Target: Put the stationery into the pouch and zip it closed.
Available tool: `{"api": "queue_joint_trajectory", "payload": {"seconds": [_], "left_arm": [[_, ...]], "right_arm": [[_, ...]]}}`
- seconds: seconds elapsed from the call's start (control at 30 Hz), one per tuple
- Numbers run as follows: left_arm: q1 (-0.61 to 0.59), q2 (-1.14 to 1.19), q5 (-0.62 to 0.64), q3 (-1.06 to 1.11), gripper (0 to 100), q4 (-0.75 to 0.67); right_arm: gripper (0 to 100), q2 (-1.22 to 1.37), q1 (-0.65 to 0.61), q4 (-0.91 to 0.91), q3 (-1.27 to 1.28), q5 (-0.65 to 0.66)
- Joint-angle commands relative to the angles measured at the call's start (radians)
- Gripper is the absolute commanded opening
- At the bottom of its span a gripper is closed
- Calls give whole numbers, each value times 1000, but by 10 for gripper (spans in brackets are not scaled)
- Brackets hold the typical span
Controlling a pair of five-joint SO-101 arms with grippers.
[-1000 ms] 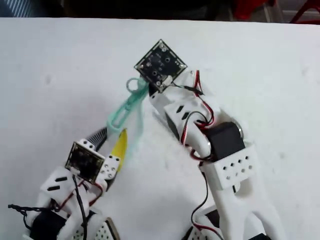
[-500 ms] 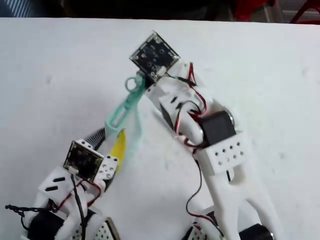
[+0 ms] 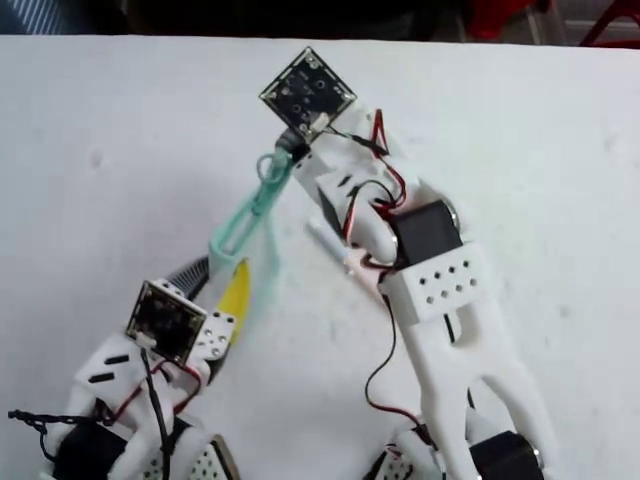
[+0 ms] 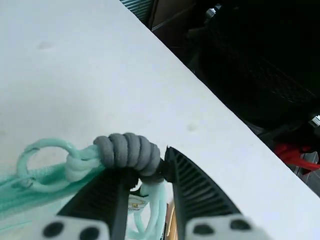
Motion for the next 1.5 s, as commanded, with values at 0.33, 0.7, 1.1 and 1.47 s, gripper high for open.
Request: {"api": "queue_joint_trajectory", "payload": {"seconds": [0.33,0.7,1.1,1.47], "left_arm": [[7,-10,-12,-52,23,52],[7,-10,-12,-54,23,54],[7,-10,-12,-41,23,44],[5,-10,-11,49,23,-89]], "right_arm": [[15,58,160,-113,-63,8],[15,68,217,-160,-63,6],[19,33,171,-68,-63,0],[337,-346,-85,229,-61,8]]}}
